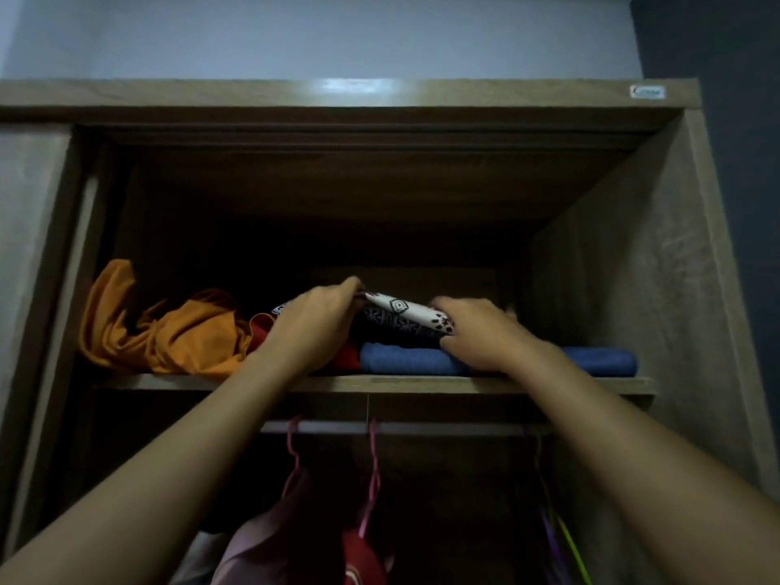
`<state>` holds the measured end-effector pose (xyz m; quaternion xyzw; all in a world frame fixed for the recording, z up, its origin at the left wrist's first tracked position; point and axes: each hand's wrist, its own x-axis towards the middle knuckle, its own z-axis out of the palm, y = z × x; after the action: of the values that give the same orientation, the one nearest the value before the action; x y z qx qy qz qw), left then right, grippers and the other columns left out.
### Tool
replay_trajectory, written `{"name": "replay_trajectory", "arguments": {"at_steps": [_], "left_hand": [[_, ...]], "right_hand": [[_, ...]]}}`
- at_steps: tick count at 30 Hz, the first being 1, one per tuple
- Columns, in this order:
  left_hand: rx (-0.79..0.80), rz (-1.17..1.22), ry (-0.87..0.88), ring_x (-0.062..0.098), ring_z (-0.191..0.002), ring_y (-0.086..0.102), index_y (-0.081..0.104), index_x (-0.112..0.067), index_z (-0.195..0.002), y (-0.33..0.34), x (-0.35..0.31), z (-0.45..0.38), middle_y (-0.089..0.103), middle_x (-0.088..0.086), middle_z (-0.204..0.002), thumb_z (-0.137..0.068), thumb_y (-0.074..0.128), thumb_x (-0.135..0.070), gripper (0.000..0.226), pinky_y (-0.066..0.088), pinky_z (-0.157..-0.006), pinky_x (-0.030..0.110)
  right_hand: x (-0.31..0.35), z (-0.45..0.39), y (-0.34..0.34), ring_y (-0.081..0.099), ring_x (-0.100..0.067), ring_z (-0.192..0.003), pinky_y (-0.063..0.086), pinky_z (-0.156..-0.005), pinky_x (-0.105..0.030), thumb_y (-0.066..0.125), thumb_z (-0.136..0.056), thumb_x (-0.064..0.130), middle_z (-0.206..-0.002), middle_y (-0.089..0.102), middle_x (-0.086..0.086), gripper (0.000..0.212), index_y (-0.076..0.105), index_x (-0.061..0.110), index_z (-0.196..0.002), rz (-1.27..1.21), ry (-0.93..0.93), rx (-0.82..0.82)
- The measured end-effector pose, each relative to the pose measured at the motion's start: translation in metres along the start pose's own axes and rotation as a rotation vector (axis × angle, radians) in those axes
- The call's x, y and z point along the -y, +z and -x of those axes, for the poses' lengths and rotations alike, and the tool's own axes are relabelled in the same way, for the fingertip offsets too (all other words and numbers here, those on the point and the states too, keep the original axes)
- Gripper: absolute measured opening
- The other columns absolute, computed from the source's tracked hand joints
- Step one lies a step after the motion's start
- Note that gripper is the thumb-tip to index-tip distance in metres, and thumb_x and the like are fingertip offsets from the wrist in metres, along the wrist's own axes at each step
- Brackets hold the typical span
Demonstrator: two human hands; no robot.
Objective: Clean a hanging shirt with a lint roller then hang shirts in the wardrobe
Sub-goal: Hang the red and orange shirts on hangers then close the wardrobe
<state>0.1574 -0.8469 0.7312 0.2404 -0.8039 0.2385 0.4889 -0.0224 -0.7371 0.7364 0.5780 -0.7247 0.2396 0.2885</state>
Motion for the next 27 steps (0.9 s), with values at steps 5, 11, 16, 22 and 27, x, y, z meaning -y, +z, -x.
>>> {"name": "replay_trajectory", "arguments": {"at_steps": [5,11,16,22,27], "left_hand": [[0.37,0.114,-0.115,0.021,-0.098,0.061,0.04,-0.023,-0.131,0.0,0.007,-0.012,0.06,0.004,-0.115,-0.084,0.06,-0.026,0.051,0.053,-0.086,0.041],[0.45,0.066,-0.082,0.025,-0.104,0.058,0.057,-0.015,-0.119,0.015,-0.014,-0.038,0.061,0.01,-0.119,-0.091,0.046,-0.003,0.032,0.045,-0.087,0.032],[0.559,0.109,-0.016,0.026,-0.104,0.058,0.057,-0.015,-0.122,0.034,-0.047,-0.053,0.061,0.01,-0.12,-0.097,0.043,-0.011,0.029,0.04,-0.083,0.031],[0.869,0.342,-0.201,0.02,-0.086,0.055,0.061,-0.016,-0.107,0.01,-0.048,-0.048,0.062,0.007,-0.101,-0.094,0.041,-0.024,0.025,0.041,-0.072,0.032],[0.651,0.485,-0.277,0.02,-0.107,0.054,0.056,-0.012,-0.127,0.015,-0.044,-0.07,0.058,0.009,-0.122,-0.102,0.013,-0.042,0.058,0.037,-0.096,0.035]], "right_hand": [[-0.037,-0.015,-0.015,0.058,-0.022,-0.108,0.047,-0.094,-0.037,0.057,-0.089,0.011,-0.126,0.06,-0.002,0.049,0.051,0.028,-0.134,0.104,0.01,0.192],[-0.075,-0.03,-0.024,0.059,-0.025,-0.104,0.05,-0.09,-0.042,0.055,-0.088,0.009,-0.121,0.059,-0.005,0.045,0.055,0.031,-0.127,0.237,-0.017,-0.016],[-0.098,-0.005,-0.03,0.061,-0.028,-0.106,0.052,-0.086,-0.039,0.054,-0.091,0.016,-0.12,0.06,-0.005,0.04,0.057,0.032,-0.126,0.509,-0.032,-0.099],[-0.089,0.015,-0.045,0.06,-0.024,-0.092,0.042,-0.076,-0.031,0.049,-0.09,0.015,-0.106,0.065,-0.007,0.022,0.063,0.018,-0.108,0.159,0.189,0.311],[-0.062,-0.011,-0.053,0.054,-0.024,-0.108,0.04,-0.088,-0.036,0.029,-0.096,0.057,-0.121,0.059,-0.007,0.053,0.06,0.022,-0.123,-0.059,0.282,0.12]]}}
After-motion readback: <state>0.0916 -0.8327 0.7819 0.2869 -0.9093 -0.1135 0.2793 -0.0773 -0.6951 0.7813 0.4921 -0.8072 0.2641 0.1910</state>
